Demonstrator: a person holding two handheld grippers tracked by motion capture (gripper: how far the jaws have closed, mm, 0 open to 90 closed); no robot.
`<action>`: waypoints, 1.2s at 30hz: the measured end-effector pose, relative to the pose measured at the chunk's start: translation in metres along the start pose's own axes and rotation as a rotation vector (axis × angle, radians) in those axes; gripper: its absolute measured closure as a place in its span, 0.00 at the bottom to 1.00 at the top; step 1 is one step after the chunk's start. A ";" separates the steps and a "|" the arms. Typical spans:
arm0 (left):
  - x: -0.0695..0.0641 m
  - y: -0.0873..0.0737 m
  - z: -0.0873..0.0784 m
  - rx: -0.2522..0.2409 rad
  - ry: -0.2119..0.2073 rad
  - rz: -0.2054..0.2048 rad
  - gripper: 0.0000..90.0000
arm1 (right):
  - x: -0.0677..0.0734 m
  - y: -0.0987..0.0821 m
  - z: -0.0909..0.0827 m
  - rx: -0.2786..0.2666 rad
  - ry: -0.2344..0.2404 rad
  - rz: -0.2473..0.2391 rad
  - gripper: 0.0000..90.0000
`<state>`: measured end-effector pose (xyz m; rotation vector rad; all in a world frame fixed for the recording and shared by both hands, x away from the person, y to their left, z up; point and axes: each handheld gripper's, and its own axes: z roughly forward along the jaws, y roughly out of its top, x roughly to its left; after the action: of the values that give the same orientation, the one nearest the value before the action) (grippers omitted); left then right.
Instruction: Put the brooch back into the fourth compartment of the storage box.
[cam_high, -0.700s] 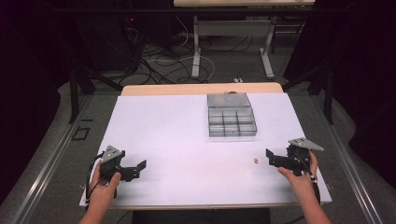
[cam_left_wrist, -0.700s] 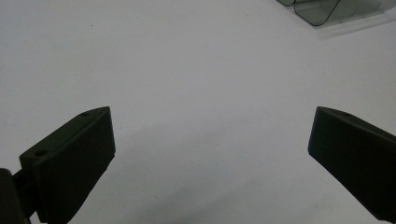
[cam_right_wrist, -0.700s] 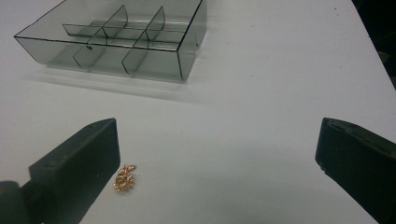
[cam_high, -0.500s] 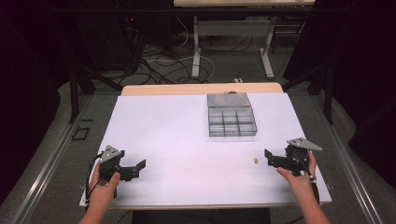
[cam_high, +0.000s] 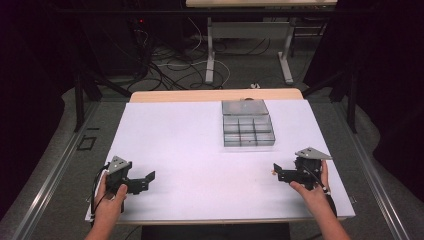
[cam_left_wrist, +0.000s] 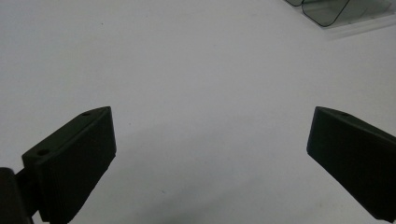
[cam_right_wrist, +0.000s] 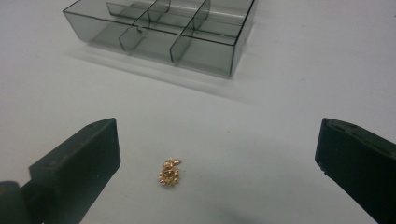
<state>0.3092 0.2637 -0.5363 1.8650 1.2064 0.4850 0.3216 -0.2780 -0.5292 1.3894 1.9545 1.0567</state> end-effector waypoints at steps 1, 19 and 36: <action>0.000 0.000 0.000 0.001 0.002 0.002 0.02 | 0.002 0.000 0.000 0.007 -0.004 -0.013 0.00; 0.001 0.000 -0.001 0.025 0.028 -0.009 0.04 | 0.018 0.006 0.013 0.132 -0.012 0.011 0.01; 0.002 -0.001 -0.002 0.021 0.025 -0.019 0.05 | 0.013 0.029 0.015 0.308 0.006 0.141 0.43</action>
<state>0.3083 0.2661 -0.5360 1.8687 1.2491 0.4885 0.3440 -0.2559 -0.5136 1.7100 2.1163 0.8448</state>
